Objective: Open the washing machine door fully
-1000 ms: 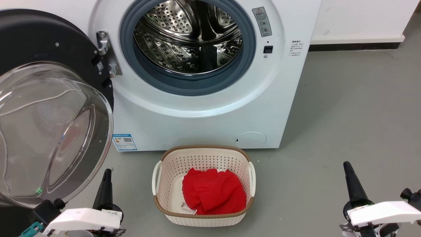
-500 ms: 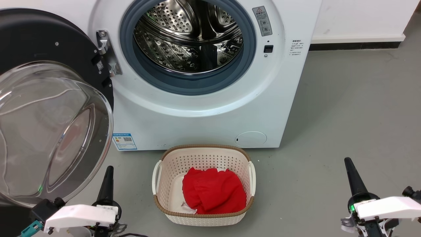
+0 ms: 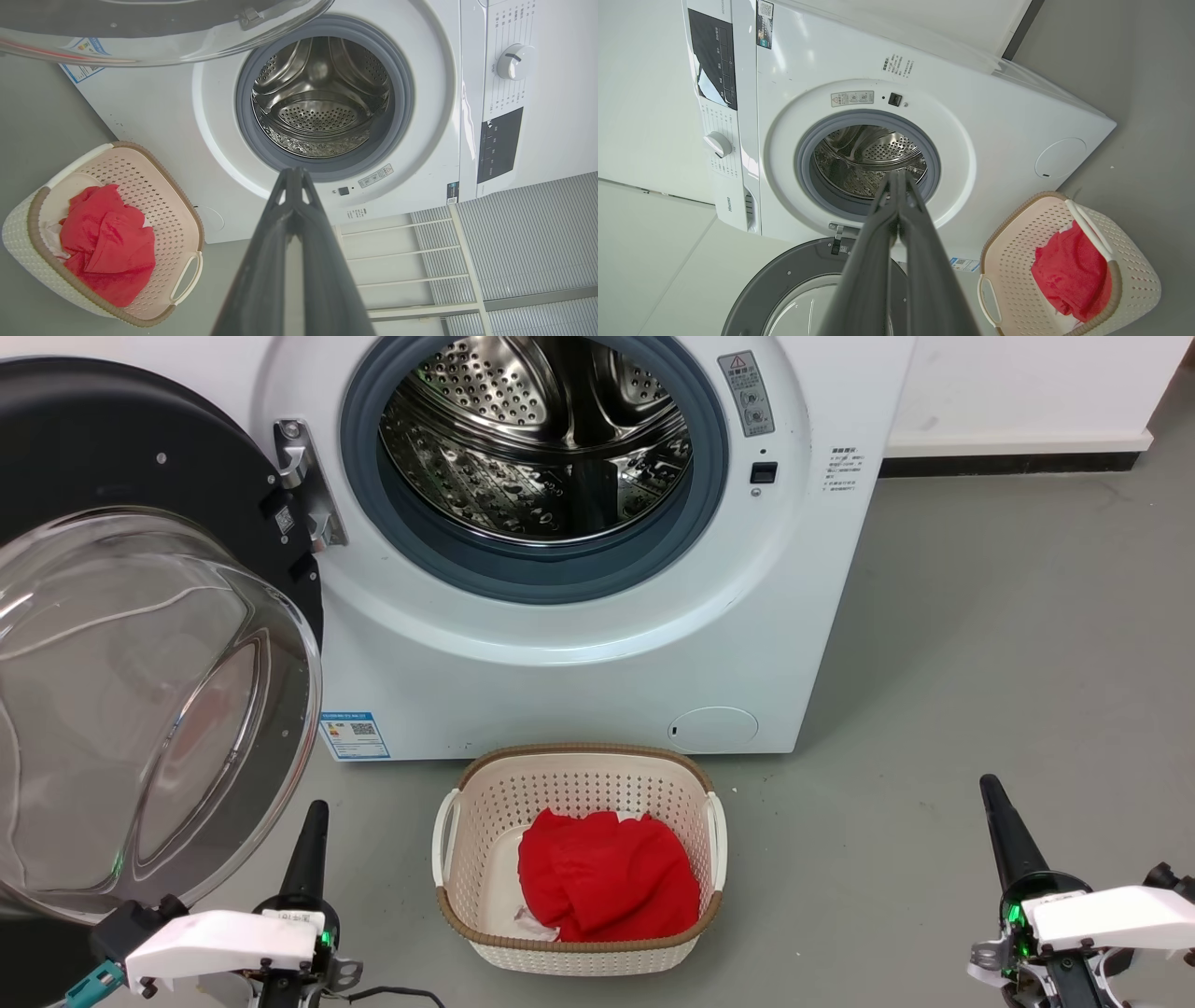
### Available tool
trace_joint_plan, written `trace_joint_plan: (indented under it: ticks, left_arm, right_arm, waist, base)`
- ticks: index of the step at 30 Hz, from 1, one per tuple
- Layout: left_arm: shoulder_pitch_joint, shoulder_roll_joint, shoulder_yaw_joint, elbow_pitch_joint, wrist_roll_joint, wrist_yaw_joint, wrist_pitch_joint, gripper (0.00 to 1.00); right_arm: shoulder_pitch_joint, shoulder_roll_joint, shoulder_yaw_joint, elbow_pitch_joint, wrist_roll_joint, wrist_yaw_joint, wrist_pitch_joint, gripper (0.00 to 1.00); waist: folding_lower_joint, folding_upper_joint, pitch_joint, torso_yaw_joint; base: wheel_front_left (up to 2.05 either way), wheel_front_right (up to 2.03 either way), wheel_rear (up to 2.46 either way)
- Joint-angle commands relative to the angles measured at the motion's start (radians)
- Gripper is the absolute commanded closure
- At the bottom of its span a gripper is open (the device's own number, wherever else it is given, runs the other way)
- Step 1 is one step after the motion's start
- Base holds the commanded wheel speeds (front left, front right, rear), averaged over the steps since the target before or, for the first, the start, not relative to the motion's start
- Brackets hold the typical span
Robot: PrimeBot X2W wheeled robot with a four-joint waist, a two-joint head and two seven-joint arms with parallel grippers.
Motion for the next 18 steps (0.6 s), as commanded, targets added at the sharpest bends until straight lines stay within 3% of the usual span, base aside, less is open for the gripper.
trace_joint_plan:
  ticks: [1,18]
  left_arm:
    - [-0.023,0.001,0.003,-0.004,-0.013,-0.006,0.003,1.0]
    - [-0.039,-0.003,0.008,0.014,-0.166,-0.01,0.043,1.0]
  right_arm:
    - [-0.019,-0.005,-0.002,-0.001,0.015,0.0,0.005,1.0]
    - [-0.037,-0.002,-0.017,0.017,0.162,0.0,0.04,1.0]
  waist:
    - [0.0,0.0,0.0,0.0]
    - [0.0,0.0,0.004,0.001]
  base:
    - [0.0,0.0,0.0]
    - [0.0,0.0,0.0]
